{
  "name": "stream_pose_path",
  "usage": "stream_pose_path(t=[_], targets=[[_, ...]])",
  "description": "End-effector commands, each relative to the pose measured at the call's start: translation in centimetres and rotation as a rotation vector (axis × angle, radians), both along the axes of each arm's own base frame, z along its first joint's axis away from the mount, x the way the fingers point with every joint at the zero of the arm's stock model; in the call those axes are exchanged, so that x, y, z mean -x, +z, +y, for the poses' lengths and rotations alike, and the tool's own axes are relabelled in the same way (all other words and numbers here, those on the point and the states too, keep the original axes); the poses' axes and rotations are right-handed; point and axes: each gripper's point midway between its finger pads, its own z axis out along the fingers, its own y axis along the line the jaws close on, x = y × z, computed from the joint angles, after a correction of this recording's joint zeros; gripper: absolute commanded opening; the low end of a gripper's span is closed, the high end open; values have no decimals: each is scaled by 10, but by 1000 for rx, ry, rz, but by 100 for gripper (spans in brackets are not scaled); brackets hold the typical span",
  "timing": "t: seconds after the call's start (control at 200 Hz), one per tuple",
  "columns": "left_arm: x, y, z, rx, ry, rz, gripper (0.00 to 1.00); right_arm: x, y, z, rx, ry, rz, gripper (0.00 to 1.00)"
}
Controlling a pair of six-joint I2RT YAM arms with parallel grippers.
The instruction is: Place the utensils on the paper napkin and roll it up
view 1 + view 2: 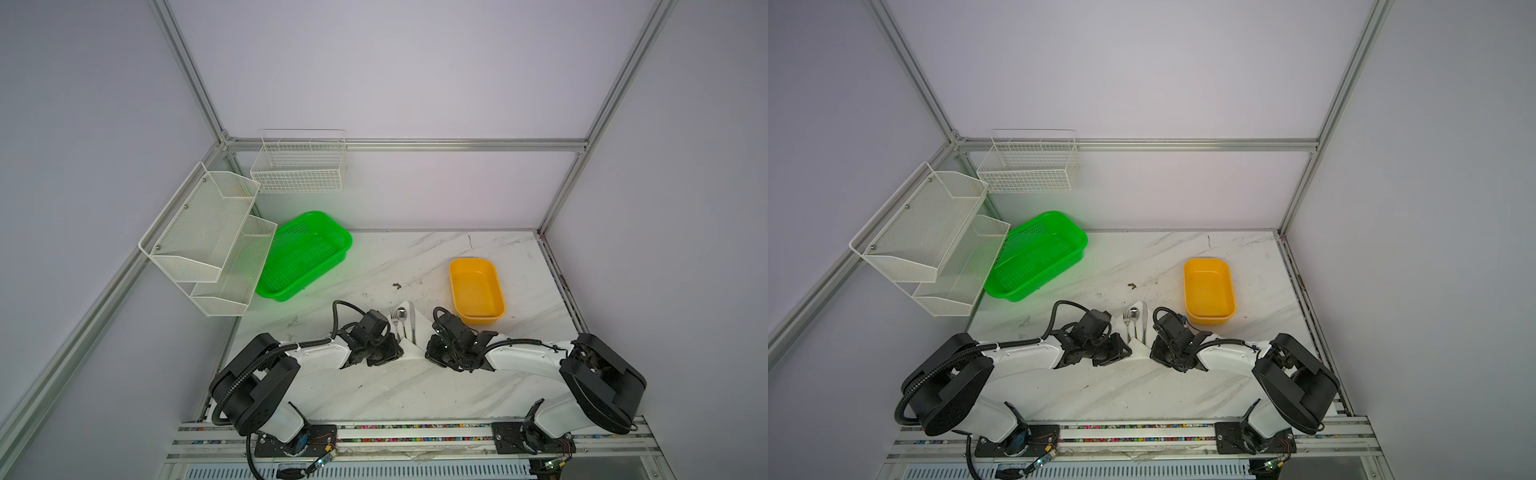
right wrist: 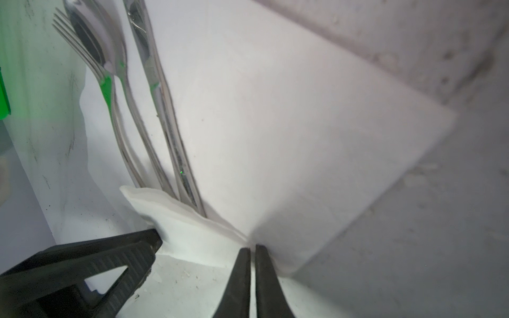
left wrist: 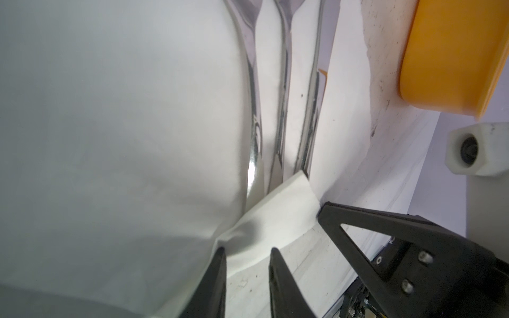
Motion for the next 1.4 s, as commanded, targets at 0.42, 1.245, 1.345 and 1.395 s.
stream_pose_path(t=[0.42,1.245,1.345,1.395], targets=[[-19,27,-13,36,-13,-72,28,-8,5,8,71,85,-10,12],[6,9,14,-6,-7,-40,26,-2,-11,3,99,88,27,11],[14,2,18,-32,-24,-16,24,-2,-12,2,101,88,28,11],[17,-3,21,-41,-24,-6,23,-2,-12,2,100,86,28,11]])
